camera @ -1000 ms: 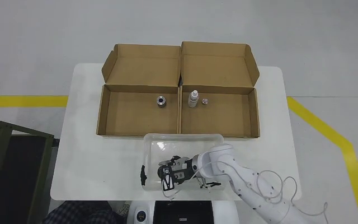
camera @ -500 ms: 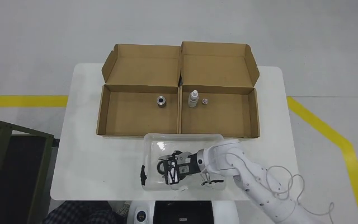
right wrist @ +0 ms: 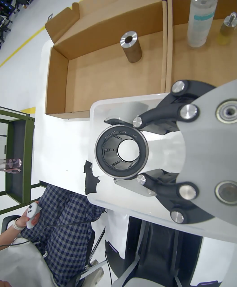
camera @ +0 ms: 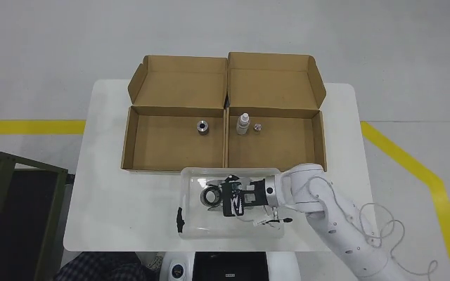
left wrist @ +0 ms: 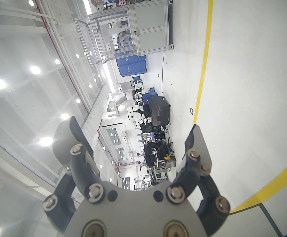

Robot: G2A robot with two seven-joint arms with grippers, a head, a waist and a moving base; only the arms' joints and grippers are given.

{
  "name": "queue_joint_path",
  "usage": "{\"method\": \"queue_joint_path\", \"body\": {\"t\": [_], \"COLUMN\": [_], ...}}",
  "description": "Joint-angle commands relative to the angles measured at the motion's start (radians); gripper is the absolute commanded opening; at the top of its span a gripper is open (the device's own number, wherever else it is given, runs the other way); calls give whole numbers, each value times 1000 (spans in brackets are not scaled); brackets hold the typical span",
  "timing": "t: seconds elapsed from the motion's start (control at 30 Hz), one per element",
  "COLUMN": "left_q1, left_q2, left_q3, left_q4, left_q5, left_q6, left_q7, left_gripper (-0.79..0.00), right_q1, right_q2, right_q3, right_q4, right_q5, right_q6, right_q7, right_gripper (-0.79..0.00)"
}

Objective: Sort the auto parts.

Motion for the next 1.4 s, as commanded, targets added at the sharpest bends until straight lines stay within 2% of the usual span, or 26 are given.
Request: {"method": "queue_joint_path", "body": {"t": [0.0, 0.63, 1.37], "left_q1": [0, 0, 0], "left_q2": [0, 0, 0], "left_q3": [0, 0, 0], "left_q4": [0, 0, 0], "left_q5": [0, 0, 0], "left_q6": [0, 0, 0], "left_q7": [0, 0, 0], "left_gripper": [0, 0, 0], "right_q1": [-3, -41, -34], "right_q2": [4, 32, 44], "right_q3": [14, 142, 151], "right_q4": [-7, -44, -37], "right_q5": [13, 94, 130], "right_q6": [4, 59, 75], "right_q7": [-6, -109, -154], "right_gripper": [-785, -785, -785]}}
